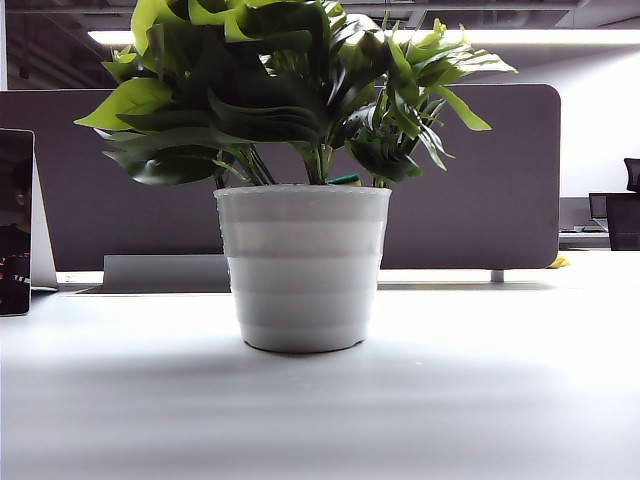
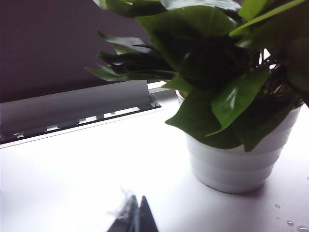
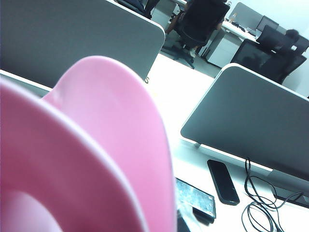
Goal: Pick up the watering can from the table, water the potted plant, and put the can back.
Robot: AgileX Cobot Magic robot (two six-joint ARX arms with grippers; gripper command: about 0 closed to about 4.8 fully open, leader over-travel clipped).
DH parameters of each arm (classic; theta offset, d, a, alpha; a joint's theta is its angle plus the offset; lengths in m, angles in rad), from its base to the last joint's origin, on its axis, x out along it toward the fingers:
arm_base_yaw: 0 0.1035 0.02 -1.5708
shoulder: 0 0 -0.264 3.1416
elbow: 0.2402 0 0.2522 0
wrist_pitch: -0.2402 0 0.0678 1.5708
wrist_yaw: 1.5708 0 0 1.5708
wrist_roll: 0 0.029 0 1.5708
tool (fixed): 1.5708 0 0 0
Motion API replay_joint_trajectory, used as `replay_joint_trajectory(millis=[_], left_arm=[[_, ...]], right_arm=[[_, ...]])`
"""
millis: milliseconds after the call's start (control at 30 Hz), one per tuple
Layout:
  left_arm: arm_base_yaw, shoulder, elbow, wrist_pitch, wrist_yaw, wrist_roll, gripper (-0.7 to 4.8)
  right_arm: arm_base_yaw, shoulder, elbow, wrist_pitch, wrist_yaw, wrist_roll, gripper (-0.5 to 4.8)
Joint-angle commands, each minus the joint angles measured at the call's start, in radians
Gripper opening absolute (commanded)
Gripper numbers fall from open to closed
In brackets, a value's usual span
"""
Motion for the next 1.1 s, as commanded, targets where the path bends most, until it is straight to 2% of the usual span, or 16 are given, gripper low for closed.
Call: replay_joint_trajectory(millis=[33, 266, 500, 799, 1099], left_arm=[[0.001, 0.001, 0.001, 0.013, 0.003, 0.000, -0.05], [0.004, 0.001, 0.001, 0.013, 0.003, 0.000, -0.05], [0.005, 0.001, 0.001, 0.013, 0.003, 0.000, -0.05], [0.004, 0.001, 0.001, 0.013, 0.003, 0.000, -0.05], [0.004, 0.001, 0.001, 0.013, 0.003, 0.000, -0.05]], right_arm=[[0.001, -0.012, -0.031, 0.165, 0.016, 0.068, -0.06], [-0.021, -0.026, -0.186, 0.356, 0.020, 0.177, -0.06], [-0.107, -0.026, -0.399, 0.636, 0.012, 0.328, -0.06], [-0.187, 0.036, -0.705, 1.089, -0.052, 0.553, -0.06], [-0.187, 0.238, -0.943, 1.555, -0.082, 0.636, -0.06]])
